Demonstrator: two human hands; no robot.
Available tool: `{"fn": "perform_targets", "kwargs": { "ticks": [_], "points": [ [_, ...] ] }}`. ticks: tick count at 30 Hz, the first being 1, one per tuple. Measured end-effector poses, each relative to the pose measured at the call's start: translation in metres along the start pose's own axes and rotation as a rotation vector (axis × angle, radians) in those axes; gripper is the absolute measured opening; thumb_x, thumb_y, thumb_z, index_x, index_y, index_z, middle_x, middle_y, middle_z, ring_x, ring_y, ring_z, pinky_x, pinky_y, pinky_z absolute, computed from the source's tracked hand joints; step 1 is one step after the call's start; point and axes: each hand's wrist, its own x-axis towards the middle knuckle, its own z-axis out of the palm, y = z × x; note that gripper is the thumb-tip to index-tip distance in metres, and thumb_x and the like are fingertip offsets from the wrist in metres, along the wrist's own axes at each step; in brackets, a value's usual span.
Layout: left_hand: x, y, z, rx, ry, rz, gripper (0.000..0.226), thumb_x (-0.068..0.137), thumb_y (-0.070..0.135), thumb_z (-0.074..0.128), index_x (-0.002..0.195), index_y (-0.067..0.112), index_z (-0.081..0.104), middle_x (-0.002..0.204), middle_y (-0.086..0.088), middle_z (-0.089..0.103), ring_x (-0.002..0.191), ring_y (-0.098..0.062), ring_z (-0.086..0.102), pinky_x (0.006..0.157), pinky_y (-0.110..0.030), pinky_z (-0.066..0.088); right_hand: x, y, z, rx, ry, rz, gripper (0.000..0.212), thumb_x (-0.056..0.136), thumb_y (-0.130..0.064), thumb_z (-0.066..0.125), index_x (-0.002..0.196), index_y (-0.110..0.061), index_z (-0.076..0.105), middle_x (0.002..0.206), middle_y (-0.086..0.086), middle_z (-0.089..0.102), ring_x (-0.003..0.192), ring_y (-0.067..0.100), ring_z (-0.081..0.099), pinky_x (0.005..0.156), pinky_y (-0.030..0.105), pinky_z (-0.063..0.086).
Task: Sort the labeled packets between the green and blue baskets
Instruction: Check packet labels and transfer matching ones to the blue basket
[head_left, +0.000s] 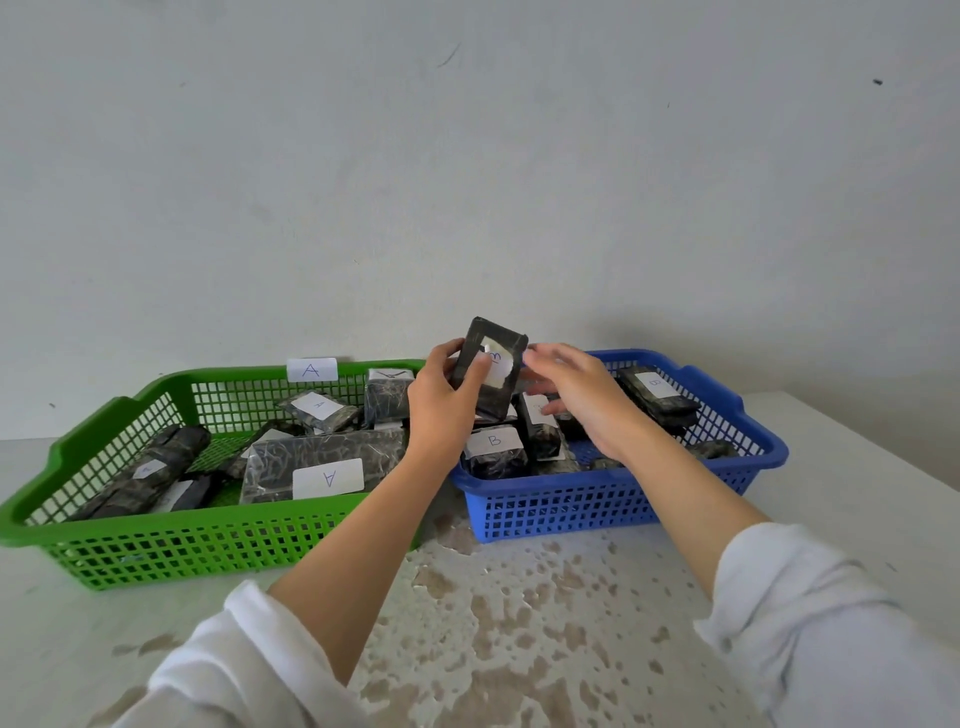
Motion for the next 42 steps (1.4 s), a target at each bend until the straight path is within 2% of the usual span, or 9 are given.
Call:
{"fn": "perform_targets", "kwargs": {
  "ticks": [3, 8, 15, 19, 24, 29, 34, 38, 42],
  "points": [
    [-0.003, 0.003, 0.001, -0.019, -0.042, 0.036, 0.032, 0.088, 0.037, 0.06, 0.115, 0.022, 0.059, 0.095, 0.013, 0.067, 0.091, -0.002, 0.064, 0.077, -0.018, 0.053, -0.003, -0.006, 0.011, 0.039, -0.1, 0.015, 0.034, 0.088, -0.027, 0.063, 0.119, -0.018, 0.055, 0.108, 0.002, 0.068, 0.092, 0.015, 0.068, 0.067, 0.027, 0.055],
    [-0.003, 0.003, 0.0, 0.228, 0.039, 0.035, 0.032, 0.094, 0.04, 0.047, 0.11, 0.019, 0.065, 0.102, 0.003, 0.067, 0.102, -0.016, 0.06, 0.085, -0.033, 0.049, -0.003, -0.007, 0.006, 0.031, 0.062, -0.036, 0.028, 0.087, -0.014, 0.063, 0.114, -0.014, 0.054, 0.103, 0.001, 0.066, 0.081, 0.01, 0.064, 0.048, 0.013, 0.047],
    [0.003, -0.007, -0.002, 0.619, -0.021, -0.17, 0.055, 0.094, 0.03, 0.048, 0.142, 0.01, 0.031, 0.15, -0.012, 0.027, 0.14, -0.029, 0.015, 0.108, -0.048, 0.024, 0.003, 0.006, -0.046, 0.052, 0.378, 0.046, 0.027, 0.097, -0.024, 0.048, 0.12, -0.011, 0.05, 0.1, 0.001, 0.057, 0.073, 0.02, 0.065, 0.037, 0.02, 0.048],
    [0.004, -0.009, -0.002, 0.608, -0.037, -0.194, 0.055, 0.093, 0.023, 0.049, 0.143, 0.008, 0.03, 0.149, -0.013, 0.028, 0.138, -0.032, 0.017, 0.109, -0.044, 0.022, 0.007, 0.021, -0.065, 0.117, 0.406, 0.143, 0.028, 0.097, -0.02, 0.048, 0.125, -0.014, 0.049, 0.091, -0.01, 0.046, 0.071, 0.018, 0.058, 0.043, 0.029, 0.056],
    [0.008, -0.012, -0.001, 0.64, -0.073, -0.22, 0.053, 0.092, 0.017, 0.049, 0.142, 0.01, 0.031, 0.15, -0.009, 0.028, 0.137, -0.032, 0.021, 0.108, -0.043, 0.024, 0.022, 0.04, -0.069, 0.056, 0.374, 0.23, 0.049, 0.089, -0.001, 0.058, 0.132, -0.011, 0.038, 0.113, 0.004, 0.04, 0.086, 0.021, 0.054, 0.052, 0.031, 0.055],
    [0.011, -0.013, 0.001, 0.702, -0.132, -0.239, 0.057, 0.092, 0.009, 0.045, 0.145, 0.01, 0.024, 0.151, -0.009, 0.023, 0.138, -0.033, 0.016, 0.11, -0.045, 0.019, 0.043, 0.05, -0.06, -0.172, 0.36, 0.274, 0.028, 0.091, -0.014, 0.059, 0.118, -0.012, 0.051, 0.104, 0.004, 0.048, 0.066, 0.017, 0.053, 0.058, 0.034, 0.053],
    [0.012, -0.013, 0.004, 0.747, -0.183, -0.253, 0.06, 0.09, 0.002, 0.038, 0.145, 0.011, 0.018, 0.153, -0.006, 0.018, 0.136, -0.031, 0.012, 0.104, -0.05, 0.024, 0.059, 0.048, -0.049, 0.003, 0.322, 0.344, 0.025, 0.098, -0.014, 0.044, 0.12, -0.012, 0.055, 0.121, 0.007, 0.046, 0.097, 0.026, 0.047, 0.051, 0.035, 0.053],
    [0.012, -0.014, 0.006, 0.757, -0.191, -0.249, 0.059, 0.089, 0.002, 0.037, 0.145, 0.012, 0.019, 0.152, -0.006, 0.018, 0.135, -0.032, 0.013, 0.103, -0.05, 0.024, 0.063, 0.048, -0.046, 0.105, 0.27, 0.424, 0.032, 0.097, -0.007, 0.045, 0.128, -0.009, 0.047, 0.127, 0.006, 0.041, 0.096, 0.028, 0.049, 0.049, 0.036, 0.053],
    [0.012, -0.014, 0.005, 0.751, -0.182, -0.254, 0.061, 0.089, 0.001, 0.038, 0.145, 0.012, 0.018, 0.152, -0.006, 0.018, 0.134, -0.031, 0.013, 0.103, -0.05, 0.024, 0.063, 0.047, -0.045, -0.133, 0.207, 0.486, 0.038, 0.092, -0.009, 0.051, 0.129, -0.005, 0.045, 0.129, 0.011, 0.047, 0.099, 0.027, 0.049, 0.066, 0.036, 0.05]
  ]
}}
